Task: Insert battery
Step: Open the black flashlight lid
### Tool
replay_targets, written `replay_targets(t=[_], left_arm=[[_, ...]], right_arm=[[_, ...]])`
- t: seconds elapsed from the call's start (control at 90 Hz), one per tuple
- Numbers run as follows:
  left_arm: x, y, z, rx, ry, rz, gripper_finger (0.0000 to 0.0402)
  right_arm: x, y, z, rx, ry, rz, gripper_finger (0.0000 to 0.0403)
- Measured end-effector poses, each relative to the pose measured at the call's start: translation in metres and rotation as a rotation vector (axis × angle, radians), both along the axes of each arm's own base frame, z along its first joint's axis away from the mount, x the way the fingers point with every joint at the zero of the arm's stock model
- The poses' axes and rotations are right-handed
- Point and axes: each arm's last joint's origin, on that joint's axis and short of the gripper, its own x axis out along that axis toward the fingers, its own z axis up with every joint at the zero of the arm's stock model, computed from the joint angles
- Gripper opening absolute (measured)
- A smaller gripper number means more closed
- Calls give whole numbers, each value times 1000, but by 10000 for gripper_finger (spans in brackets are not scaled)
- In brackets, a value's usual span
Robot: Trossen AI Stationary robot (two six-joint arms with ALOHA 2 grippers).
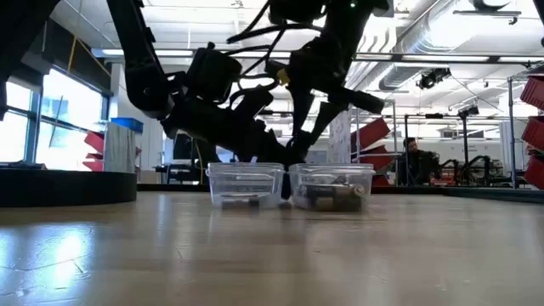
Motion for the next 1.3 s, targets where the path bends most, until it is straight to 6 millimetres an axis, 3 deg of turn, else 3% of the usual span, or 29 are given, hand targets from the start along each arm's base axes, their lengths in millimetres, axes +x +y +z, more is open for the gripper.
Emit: replay_targets(t=[0.311,0.544,0.689,0.911,1.044,1.3], left_arm=[[1,-1,1,-2,-1,-18,95],[-1,-1,-1,8,16,12,95],[-1,0,-1,11,15,26,95],[0,1,0,26,3,59,95],[0,-1,5,33,-22,57,95],[-6,-2,35,84,-82,109,95]], right_arm=[[-3,32,1,-155,56,118,82],[-6,51,6,-43,-148,-146,82],[-11,54,18,159,-331,-429,83],[-24,32,36,473,-540,-896,94],[-26,20,34,541,-617,-1040,133],[-24,-6,37,656,-806,-1393,216]])
